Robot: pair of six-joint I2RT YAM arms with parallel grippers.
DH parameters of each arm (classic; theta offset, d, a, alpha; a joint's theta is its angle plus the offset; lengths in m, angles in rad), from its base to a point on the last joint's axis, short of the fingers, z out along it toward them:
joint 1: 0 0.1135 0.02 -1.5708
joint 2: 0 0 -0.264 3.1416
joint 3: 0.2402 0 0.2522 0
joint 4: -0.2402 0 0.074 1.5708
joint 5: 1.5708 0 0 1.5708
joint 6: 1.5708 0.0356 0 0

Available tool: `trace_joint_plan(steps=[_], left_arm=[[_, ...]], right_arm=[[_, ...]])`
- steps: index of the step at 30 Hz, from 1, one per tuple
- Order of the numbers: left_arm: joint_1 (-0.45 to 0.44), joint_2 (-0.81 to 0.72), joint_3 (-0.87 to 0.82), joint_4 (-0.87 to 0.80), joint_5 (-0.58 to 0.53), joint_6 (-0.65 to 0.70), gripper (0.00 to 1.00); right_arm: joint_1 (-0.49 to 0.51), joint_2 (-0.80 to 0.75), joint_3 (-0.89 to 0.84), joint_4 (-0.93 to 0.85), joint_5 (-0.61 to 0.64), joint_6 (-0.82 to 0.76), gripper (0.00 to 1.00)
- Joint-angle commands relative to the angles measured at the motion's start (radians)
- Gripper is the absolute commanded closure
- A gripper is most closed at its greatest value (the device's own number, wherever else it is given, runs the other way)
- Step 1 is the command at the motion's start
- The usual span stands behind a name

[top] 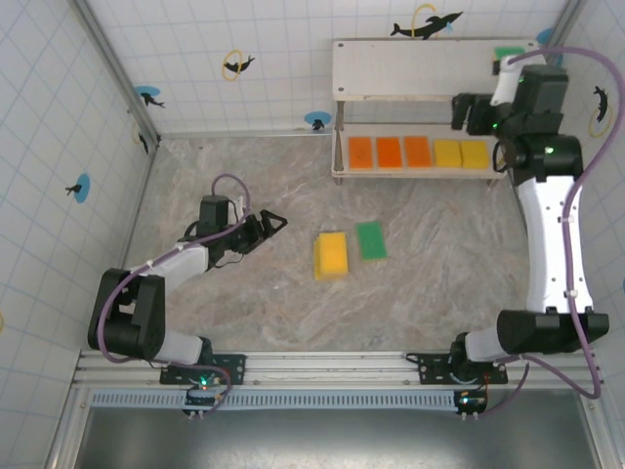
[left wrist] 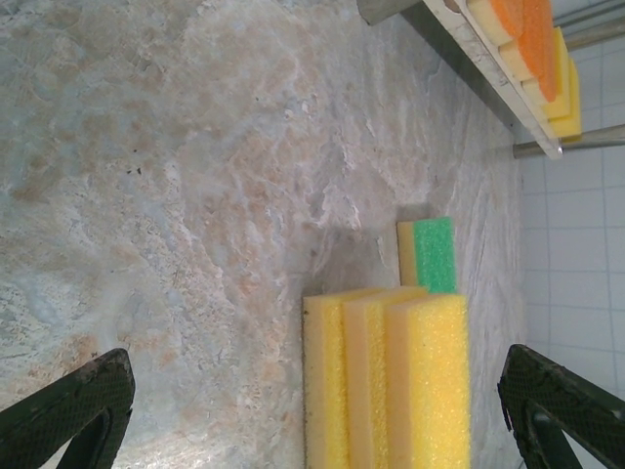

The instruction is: Place and organize the cleaning sponges onto the shelf

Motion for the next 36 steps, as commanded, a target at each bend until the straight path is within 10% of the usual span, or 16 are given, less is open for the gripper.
trace_joint_plan(steps=[1, 9, 19, 36], left_arm=[[0.005, -0.026, -0.006, -0.018, -0.01, 0.006, 0.02], [0.004, -0.021, 0.012, -0.049, -0.017, 0.02, 0.02], [0.004, -0.02, 0.017, -0.058, -0.023, 0.019, 0.02], [0.005, -0.055, 0.011, -0.091, -0.044, 0.008, 0.02]], right_arm=[[0.086, -0.038, -0.109, -0.058, 0.11, 0.04, 0.01], [0.257, -0.123, -0.418, -0.026, 0.214, 0.107, 0.01], [0.343, -0.108, -0.709, 0.148, 0.048, 0.252, 0.01], [0.53, 0.034, -0.92, 0.375, 0.136, 0.373, 0.01]])
